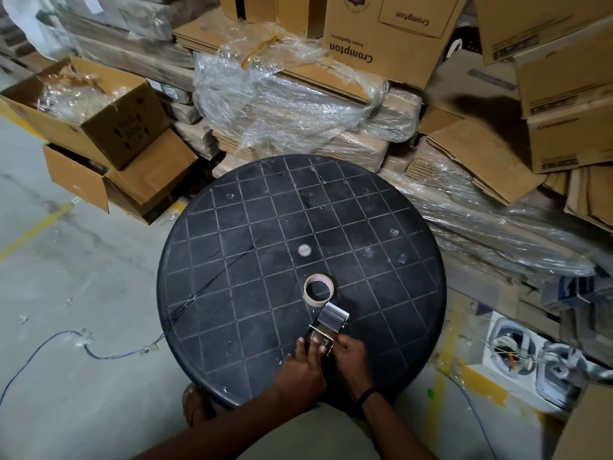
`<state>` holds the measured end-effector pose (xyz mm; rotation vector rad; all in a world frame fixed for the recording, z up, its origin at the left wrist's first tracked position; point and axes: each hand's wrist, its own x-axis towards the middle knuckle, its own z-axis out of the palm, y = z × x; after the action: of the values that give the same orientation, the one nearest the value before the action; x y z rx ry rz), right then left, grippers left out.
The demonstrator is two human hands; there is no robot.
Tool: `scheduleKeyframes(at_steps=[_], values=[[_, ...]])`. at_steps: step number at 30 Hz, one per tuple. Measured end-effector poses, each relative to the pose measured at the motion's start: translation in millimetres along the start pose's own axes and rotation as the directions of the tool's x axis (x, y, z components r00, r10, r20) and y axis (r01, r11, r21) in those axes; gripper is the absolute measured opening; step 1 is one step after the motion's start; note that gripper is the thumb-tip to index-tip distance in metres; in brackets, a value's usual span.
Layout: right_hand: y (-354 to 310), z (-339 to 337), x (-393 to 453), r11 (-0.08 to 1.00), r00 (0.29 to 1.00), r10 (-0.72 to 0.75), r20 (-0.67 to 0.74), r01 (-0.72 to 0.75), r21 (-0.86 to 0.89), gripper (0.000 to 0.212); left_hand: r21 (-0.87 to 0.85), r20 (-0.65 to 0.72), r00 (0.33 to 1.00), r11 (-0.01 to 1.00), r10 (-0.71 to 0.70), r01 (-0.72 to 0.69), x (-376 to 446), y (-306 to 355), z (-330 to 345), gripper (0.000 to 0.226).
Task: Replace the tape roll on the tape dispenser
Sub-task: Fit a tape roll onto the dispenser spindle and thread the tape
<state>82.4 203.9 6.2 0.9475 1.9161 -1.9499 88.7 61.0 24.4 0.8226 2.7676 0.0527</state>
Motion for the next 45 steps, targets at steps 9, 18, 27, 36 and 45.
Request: scheduleKeyframes(at_steps=[9,18,27,36,45], values=[[-9.2,-5.1,-30.0,0.923,0.987,0.160,0.032,-0.162,0.348,0.014,0.078,-0.292,0.953,0.995,0.080,-0.059,-21.8,8.2,-52.8,0.053],[-27.1,-6.1,-41.8,0.912,0.984,0.180,0.010,-0.171,0.373,0.014,0.018,-0.062,0.997,0.998,0.053,-0.052,-18.0,8.0,-22.7,0.045],[-38.5,-1.9,-42.2,0.758,0.905,-0.420,-0.067,0.309,-0.575,0.013,-0.012,-0.047,0.999,1.000,-0.011,0.011,-22.8,2.0,-32.9,0.046],[-67.5,5.6,4.6,0.565,0.858,-0.501,0.114,0.424,-0.708,0.006,0.125,0.111,0.994,0.992,-0.020,0.006,-15.8,-2.1,-36.5,0.046],[-87.1,26.7,36.6,0.568,0.951,-0.294,0.098,0.257,-0.782,0.015,-0.007,0.127,0.991,0.999,-0.052,0.053,-24.5,-3.4,-28.7,0.055]])
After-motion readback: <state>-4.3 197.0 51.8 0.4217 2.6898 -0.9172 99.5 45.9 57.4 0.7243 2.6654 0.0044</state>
